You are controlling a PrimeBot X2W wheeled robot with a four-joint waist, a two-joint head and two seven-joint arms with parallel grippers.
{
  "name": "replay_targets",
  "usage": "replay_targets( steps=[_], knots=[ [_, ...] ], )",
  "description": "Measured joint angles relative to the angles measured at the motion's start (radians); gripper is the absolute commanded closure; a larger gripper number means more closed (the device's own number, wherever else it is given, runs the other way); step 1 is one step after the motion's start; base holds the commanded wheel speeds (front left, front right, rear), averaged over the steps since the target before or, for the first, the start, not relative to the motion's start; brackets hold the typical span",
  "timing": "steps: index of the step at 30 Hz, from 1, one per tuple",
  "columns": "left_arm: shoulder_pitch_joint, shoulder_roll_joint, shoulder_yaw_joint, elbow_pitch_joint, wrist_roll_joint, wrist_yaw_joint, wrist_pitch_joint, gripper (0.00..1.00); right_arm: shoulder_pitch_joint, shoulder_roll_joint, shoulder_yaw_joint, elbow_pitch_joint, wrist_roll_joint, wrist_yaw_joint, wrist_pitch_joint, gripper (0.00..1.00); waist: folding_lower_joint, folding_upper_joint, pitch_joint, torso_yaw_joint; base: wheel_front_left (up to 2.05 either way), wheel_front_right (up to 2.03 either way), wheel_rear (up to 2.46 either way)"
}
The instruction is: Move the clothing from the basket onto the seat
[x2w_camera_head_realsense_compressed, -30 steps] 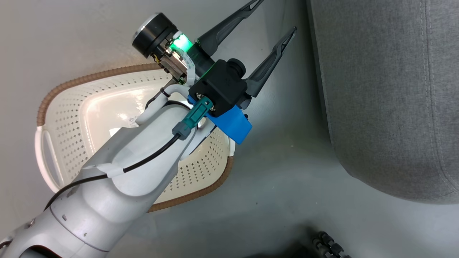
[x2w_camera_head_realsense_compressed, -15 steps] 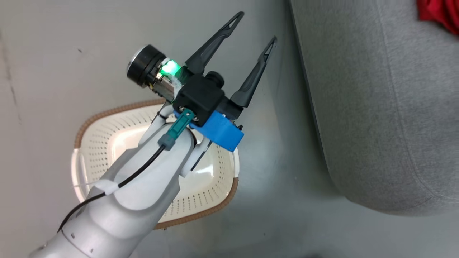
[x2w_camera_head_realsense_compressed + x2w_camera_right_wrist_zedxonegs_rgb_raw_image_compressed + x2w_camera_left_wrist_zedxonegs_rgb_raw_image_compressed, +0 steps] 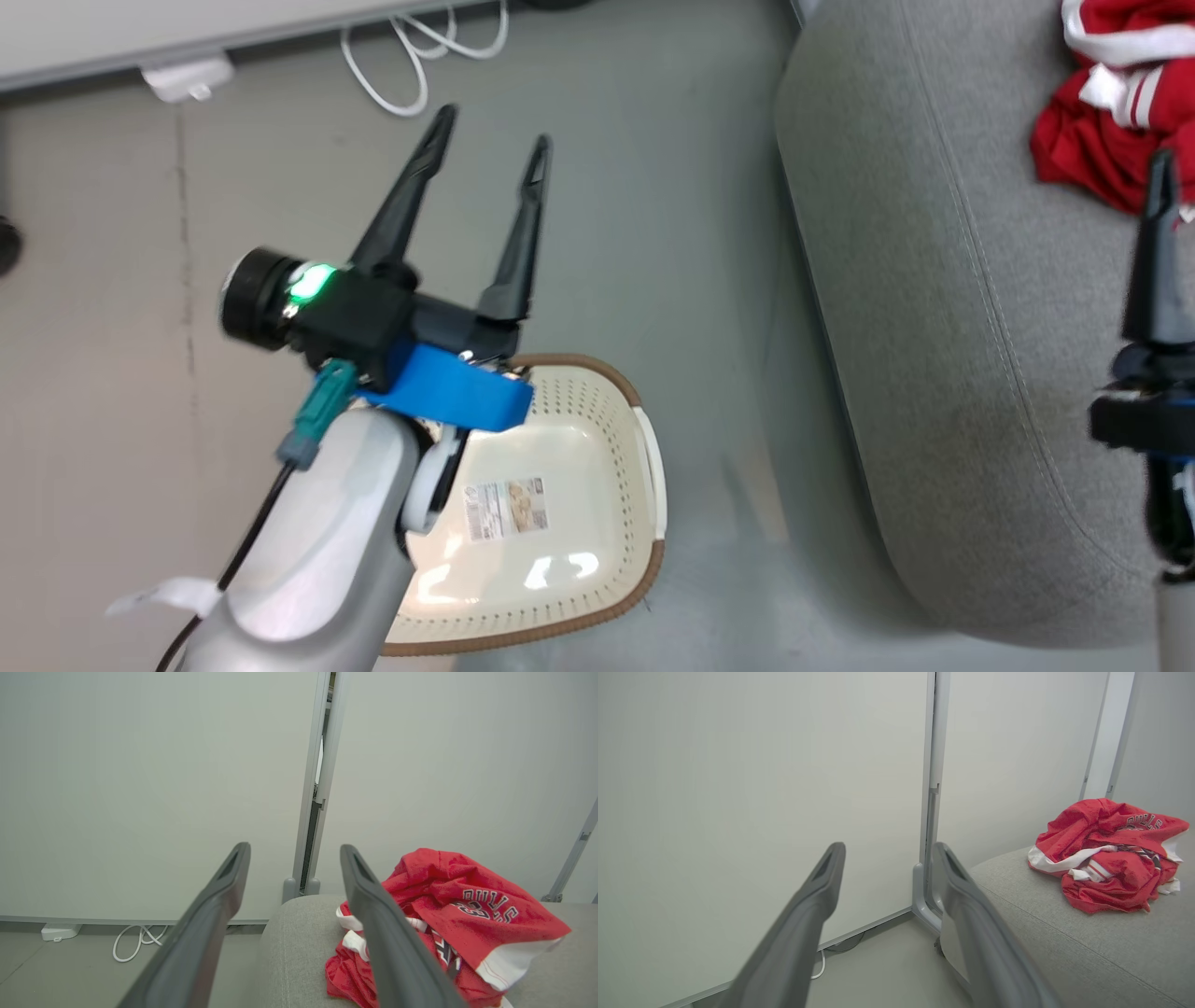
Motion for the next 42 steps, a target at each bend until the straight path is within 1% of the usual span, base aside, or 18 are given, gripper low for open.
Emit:
replay_targets(
  steps=[5,10,14,20,27,33,42],
  knots=[
    [0.106,-0.004,0.103,-0.022,0.027,-0.005,0.0,0.0,0.052,0.03,0.067,-0.029,-0.004,0.0,0.0,0.0,-0.0001,0.0,-0.074,0.036,0.0,0.0,0.0],
    [0.197,-0.02,0.195,-0.028,0.045,-0.023,0.0,0.0,0.098,0.053,0.102,-0.033,-0.006,0.0,0.0,0.0,-0.0001,0.0,-0.141,0.067,0.0,0.0,0.0],
    [0.27,-0.035,0.263,-0.028,0.061,-0.034,0.0,0.0,0.141,0.085,0.113,-0.026,-0.012,0.0,0.0,0.0,-0.0002,0.0,-0.19,0.082,0.0,0.0,0.0],
    [0.344,-0.059,0.343,-0.031,0.088,-0.051,-0.001,0.0,0.206,0.123,0.101,-0.02,-0.018,0.0,0.0,0.0,-0.0002,0.0,-0.239,0.098,0.0,0.0,0.0],
    [0.414,-0.079,0.408,-0.036,0.11,-0.081,-0.001,0.0,0.254,0.145,0.11,0.005,-0.021,0.0,0.0,0.0,-0.0001,0.0001,-0.279,0.099,0.0,0.0,0.0],
    [0.47,-0.094,0.443,-0.027,0.129,-0.105,-0.001,0.0,0.281,0.155,0.116,0.033,-0.021,0.0,0.0,0.0,-0.0001,0.0,-0.318,0.096,0.0,0.0,0.0],
    [0.499,-0.102,0.464,-0.011,0.147,-0.122,-0.001,0.0,0.286,0.159,0.121,0.063,-0.021,0.0,0.0,0.0,0.0,0.0,-0.341,0.099,0.0,0.0,0.0]
  ],
)
